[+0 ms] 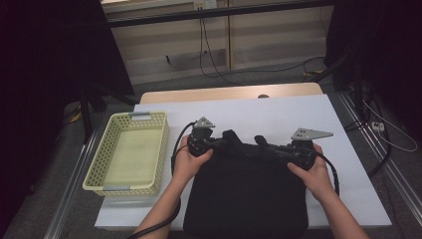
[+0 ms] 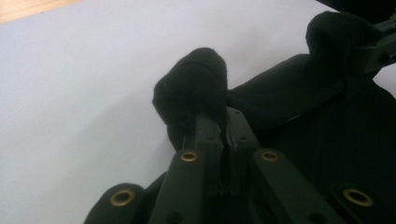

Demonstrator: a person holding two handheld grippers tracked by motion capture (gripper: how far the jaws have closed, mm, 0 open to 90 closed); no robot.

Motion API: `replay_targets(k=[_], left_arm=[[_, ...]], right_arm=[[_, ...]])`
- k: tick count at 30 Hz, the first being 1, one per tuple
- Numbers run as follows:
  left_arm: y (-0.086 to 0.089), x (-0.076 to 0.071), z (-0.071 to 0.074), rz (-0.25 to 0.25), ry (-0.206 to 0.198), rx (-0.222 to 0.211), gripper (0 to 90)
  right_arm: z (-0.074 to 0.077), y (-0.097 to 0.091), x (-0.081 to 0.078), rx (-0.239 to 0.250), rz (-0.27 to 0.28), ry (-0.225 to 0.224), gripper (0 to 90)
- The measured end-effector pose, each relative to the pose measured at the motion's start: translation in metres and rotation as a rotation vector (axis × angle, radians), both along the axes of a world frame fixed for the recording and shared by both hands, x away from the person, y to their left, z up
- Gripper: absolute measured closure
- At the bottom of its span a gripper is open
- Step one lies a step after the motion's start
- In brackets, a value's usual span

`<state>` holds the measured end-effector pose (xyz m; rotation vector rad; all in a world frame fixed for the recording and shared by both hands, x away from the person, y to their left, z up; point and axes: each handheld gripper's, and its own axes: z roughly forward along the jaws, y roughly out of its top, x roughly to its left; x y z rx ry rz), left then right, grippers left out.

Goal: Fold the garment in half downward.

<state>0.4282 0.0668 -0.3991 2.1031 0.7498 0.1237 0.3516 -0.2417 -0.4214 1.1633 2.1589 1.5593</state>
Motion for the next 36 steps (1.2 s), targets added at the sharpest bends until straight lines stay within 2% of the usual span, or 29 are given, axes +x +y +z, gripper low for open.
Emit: replay_targets(k=[10, 13, 15, 17, 20, 22, 23, 27, 28, 30, 32, 34, 36], left_arm=[[0.000, -0.014, 0.004, -0.030, -0.020, -0.003, 86.7], [0.003, -0.023, 0.008, -0.045, -0.033, -0.007, 86.7], [0.007, -0.033, 0.013, -0.064, -0.041, -0.001, 86.7], [0.011, -0.044, 0.018, -0.078, -0.045, -0.023, 86.5], [0.020, -0.068, 0.025, -0.109, -0.040, -0.034, 85.8], [0.026, -0.082, 0.024, -0.113, -0.015, -0.054, 85.2], [0.029, -0.090, 0.023, -0.116, -0.018, -0.054, 84.9], [0.035, -0.114, 0.011, -0.148, 0.009, -0.015, 82.8], [0.036, -0.116, 0.007, -0.158, 0.027, -0.017, 80.6], [0.038, -0.116, 0.000, -0.144, 0.044, 0.000, 68.3], [0.039, -0.112, -0.005, -0.149, 0.083, 0.005, 57.6], [0.038, -0.108, -0.007, -0.122, 0.071, 0.043, 38.2], [0.040, -0.102, -0.007, -0.117, 0.064, 0.030, 26.3]], right_arm=[[0.002, -0.006, -0.013, 0.014, 0.011, -0.013, 85.5], [0.008, -0.005, -0.021, 0.007, 0.031, -0.023, 85.5], [0.012, -0.005, -0.029, -0.001, 0.050, -0.034, 85.4], [0.017, -0.005, -0.038, 0.006, 0.070, -0.036, 85.4], [0.020, -0.004, -0.054, 0.008, 0.100, -0.028, 85.4], [0.018, -0.001, -0.067, -0.011, 0.129, -0.023, 85.4], [0.015, 0.000, -0.072, -0.021, 0.141, -0.017, 85.4], [0.008, 0.005, -0.091, -0.054, 0.182, 0.012, 85.1], [0.007, 0.006, -0.095, -0.062, 0.197, 0.020, 84.8], [0.002, 0.008, -0.101, -0.074, 0.217, 0.037, 78.6], [-0.003, 0.009, -0.102, -0.082, 0.226, 0.062, 62.3], [-0.005, 0.008, -0.100, -0.088, 0.208, 0.072, 52.2], [-0.003, 0.005, -0.096, -0.070, 0.192, 0.069, 42.8]])
